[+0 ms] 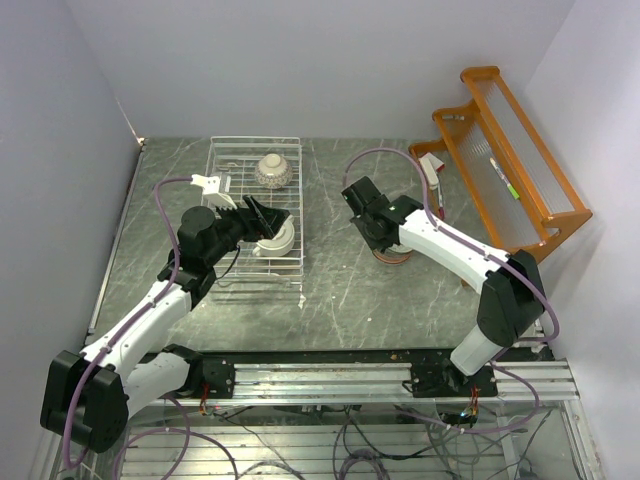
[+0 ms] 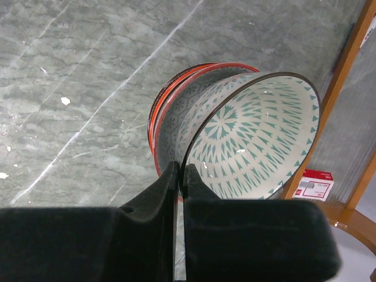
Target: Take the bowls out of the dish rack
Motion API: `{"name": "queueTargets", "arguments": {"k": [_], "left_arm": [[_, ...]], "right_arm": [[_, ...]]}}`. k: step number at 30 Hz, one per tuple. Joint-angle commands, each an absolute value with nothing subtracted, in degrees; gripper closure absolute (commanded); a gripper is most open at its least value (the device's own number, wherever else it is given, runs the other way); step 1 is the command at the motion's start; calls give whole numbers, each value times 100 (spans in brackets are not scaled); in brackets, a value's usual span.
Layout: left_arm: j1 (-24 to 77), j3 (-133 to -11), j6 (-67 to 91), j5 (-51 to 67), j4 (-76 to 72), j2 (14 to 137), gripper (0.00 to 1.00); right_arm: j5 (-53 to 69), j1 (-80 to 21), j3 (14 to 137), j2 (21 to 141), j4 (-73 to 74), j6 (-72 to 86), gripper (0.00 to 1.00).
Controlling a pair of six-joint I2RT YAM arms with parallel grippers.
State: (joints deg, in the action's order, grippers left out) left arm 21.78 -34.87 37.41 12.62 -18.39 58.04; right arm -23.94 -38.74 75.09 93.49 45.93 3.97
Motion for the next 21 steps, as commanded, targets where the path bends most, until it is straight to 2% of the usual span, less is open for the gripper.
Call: {"name": "queueTargets", "arguments": {"k": [1,11,13,16,21], "left_arm": [[2144,-3490,3646,1250,-1940,5798,14],[2144,-3483,3616,1226,-1918,5854,14],[2145,-3518,3605,1225,-1916,5908,14],[2143,-3630,3543,1135,-1873,6051,14],[2145,-4032,3318,831,-1577,6442,14]], "right_arm": [[-2533,-3970,7465,9372,4365,373,100],[-2530,-4014,7477,9342,4415,448,85],[-2560,-4024,7495,9275,4432,493,74],[-2590,-4032,7474,9094,4385,531,64],[-2629,-4027,7371,8718,4130,592,57]]}}
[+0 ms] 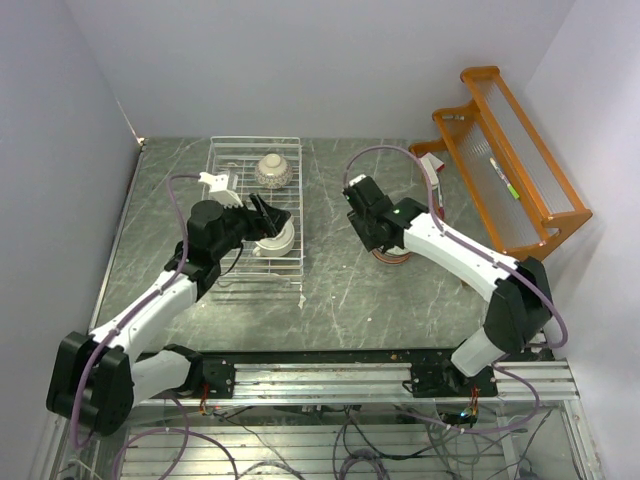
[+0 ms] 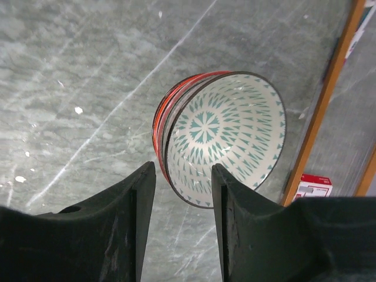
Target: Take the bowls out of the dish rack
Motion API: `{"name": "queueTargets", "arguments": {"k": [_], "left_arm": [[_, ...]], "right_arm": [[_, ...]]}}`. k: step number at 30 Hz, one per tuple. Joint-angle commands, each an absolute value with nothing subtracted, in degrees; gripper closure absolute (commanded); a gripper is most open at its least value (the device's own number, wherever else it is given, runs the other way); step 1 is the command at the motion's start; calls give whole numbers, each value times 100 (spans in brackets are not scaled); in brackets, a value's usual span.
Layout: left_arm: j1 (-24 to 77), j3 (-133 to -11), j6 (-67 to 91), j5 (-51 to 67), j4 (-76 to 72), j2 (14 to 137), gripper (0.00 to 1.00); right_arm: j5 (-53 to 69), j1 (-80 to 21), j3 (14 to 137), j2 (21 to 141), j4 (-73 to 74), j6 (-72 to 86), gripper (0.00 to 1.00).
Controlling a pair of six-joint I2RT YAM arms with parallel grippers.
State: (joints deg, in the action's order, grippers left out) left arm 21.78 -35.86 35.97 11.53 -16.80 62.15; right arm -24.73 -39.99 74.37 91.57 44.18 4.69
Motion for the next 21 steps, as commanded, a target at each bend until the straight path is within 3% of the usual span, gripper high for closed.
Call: {"name": "queueTargets", "arguments": {"k": [1,8,12,21], "left_arm": [[2145,-4117,3272,758,-1555,6536,14],[2136,-5271,2639,116,-1096,7736,11],[2119,-5826,2241,-553,-1163,8442,3],[2030,-7256,1475,-1167,-1727,10413,1]], "right_arm": [[-2603,-4028,7333,8620,4042,610,57],[-2033,-3982,6384,7613,2468,793,55],[-1861,-3951,5700,7151,1395,1055,49],[-1852,-3899,5475,7303,712,1182,44]]}}
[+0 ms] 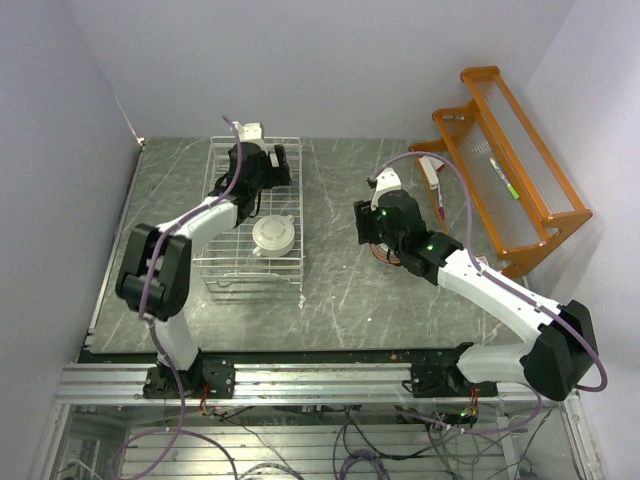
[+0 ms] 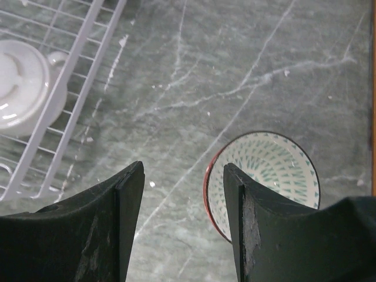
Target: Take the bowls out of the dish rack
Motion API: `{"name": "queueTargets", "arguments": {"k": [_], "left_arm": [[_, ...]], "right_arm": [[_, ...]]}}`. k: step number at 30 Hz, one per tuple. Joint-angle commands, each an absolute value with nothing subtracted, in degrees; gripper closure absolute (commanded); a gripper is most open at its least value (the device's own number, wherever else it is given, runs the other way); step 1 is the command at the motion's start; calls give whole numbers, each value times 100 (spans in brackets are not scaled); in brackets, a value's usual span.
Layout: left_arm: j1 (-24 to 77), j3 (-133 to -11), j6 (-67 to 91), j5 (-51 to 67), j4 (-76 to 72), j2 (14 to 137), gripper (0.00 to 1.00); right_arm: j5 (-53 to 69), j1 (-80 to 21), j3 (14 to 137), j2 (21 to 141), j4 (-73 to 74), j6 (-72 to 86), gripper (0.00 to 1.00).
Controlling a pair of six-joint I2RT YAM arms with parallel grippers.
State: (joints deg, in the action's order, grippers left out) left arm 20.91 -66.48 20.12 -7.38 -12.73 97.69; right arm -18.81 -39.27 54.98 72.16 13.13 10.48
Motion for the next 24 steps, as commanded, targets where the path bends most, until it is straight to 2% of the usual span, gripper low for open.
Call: {"name": "queueTargets", "arguments": {"k": [1,8,18,24], "left_arm": [[2030,-7364,1393,-1226,-1853,10670,1],[2030,-7870,791,-1669,-2388,11581,4],[2030,-8139,238,-1740,-2834,12161,7],[2013,-8324,217,-1816,-2882,12407,16]], "right_arm": [[-1880,-3894,5451,7328,677,1182,43],[-1999,-3837,5267,7406,568,993,43],[-1890,-3718,5291,7651,475,896,43],[-1915,-3686,5273,7767,468,836,43]]}}
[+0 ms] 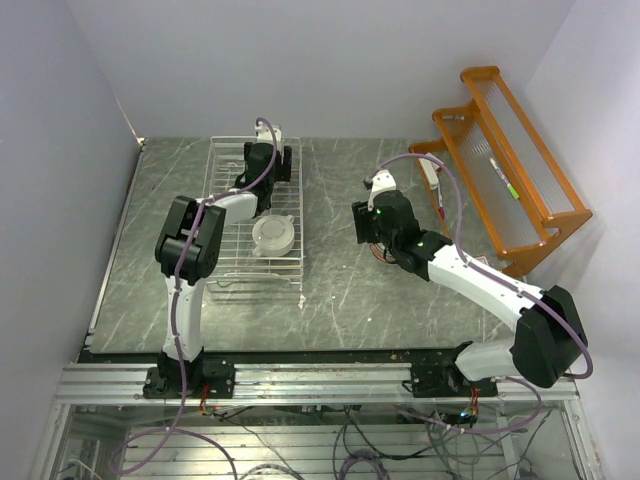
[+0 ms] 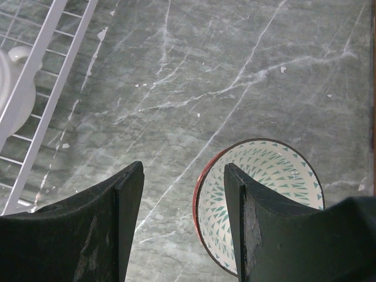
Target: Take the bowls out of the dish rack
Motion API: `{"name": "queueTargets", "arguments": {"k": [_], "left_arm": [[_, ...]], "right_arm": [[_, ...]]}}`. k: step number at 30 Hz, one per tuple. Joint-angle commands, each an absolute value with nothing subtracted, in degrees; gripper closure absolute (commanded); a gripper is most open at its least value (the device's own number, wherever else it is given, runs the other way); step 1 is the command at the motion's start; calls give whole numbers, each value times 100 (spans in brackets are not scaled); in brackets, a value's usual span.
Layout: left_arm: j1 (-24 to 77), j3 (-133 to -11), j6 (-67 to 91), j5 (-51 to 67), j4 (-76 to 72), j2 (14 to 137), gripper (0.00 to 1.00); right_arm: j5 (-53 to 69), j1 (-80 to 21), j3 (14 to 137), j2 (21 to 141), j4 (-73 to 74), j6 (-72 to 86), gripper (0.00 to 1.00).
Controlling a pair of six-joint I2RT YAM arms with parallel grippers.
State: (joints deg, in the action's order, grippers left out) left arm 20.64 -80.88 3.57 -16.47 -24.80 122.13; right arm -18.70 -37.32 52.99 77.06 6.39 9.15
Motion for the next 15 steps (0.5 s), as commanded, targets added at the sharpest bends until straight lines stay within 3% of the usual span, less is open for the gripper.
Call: {"name": "queueTargets", "arguments": {"k": [1,6,9,15], "left_arm": [[2013,-8342,231,-1819,-2888,12443,19],[1991,-8325,293,-1865,-2901,12516,35],[1965,-8145,398,-1886,-3011,12444,50],[1942,-7863,441,-1858,-3158,12341,89]], "right_arm": [[-1916,-3681,5273,7781,466,827,43],[-1940,-3656,5265,7827,457,800,43],[-1951,-3644,5257,7837,440,807,43],[-1862,-3640,5223,7848,440,836,44]]}}
